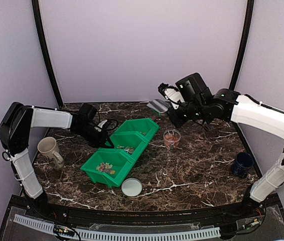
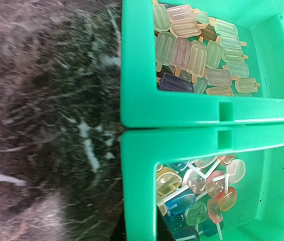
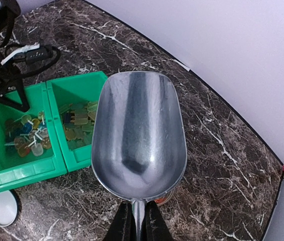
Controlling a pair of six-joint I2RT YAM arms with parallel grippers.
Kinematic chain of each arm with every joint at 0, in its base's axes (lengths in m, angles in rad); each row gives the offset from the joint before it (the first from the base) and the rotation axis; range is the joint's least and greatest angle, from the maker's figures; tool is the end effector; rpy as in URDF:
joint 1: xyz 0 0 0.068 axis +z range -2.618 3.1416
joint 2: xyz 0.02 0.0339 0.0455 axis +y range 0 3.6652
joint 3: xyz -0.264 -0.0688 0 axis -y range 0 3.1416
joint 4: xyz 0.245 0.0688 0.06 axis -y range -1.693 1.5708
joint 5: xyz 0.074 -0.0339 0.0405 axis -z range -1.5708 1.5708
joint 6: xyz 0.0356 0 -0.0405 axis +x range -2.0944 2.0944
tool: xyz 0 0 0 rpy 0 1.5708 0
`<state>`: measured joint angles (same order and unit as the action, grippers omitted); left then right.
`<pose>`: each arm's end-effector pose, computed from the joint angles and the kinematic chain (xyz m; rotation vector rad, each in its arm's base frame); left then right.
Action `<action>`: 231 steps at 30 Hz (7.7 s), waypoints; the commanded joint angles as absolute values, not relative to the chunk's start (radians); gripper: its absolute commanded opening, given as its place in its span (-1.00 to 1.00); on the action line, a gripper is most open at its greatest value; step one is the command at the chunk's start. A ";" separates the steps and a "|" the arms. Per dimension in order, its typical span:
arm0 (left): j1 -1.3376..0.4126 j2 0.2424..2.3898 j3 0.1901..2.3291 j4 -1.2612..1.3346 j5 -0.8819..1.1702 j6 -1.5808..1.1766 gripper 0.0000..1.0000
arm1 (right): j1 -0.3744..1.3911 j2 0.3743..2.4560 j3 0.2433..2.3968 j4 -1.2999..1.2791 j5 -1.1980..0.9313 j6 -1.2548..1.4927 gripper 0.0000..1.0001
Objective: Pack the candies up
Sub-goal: Scoop the fake candies from the plate.
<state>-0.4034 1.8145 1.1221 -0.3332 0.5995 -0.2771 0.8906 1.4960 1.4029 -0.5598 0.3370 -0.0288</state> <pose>0.3271 -0.1614 0.1711 0.3953 2.6274 -1.0182 0.2200 0.2532 0.3484 -0.8015 2.0312 0.1128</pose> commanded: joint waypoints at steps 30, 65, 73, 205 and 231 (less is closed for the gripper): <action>-0.510 1.701 1.261 -0.513 0.114 -0.036 -1.00 | 0.956 2.047 1.890 -1.053 0.261 -0.184 -1.00; -0.568 1.601 1.175 -0.360 0.071 0.070 -1.00 | 0.916 2.331 1.965 -0.895 -0.001 -0.416 -1.00; -0.568 1.604 1.180 -0.382 0.018 0.070 -1.00 | 0.915 2.246 1.973 -1.021 0.083 -0.445 -1.00; -0.572 1.606 1.239 -0.385 0.333 0.110 -1.00 | 0.830 1.948 1.477 -0.381 -0.092 0.005 -1.00; -0.553 1.592 1.202 -0.400 0.294 0.038 -1.00 | 0.889 1.815 1.028 0.207 0.117 -0.159 -1.00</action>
<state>-0.5484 1.6882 1.1927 -0.5144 0.1677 0.0711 0.8986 1.8507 1.0943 0.0822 0.0906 -0.1703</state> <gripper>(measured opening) 0.096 0.084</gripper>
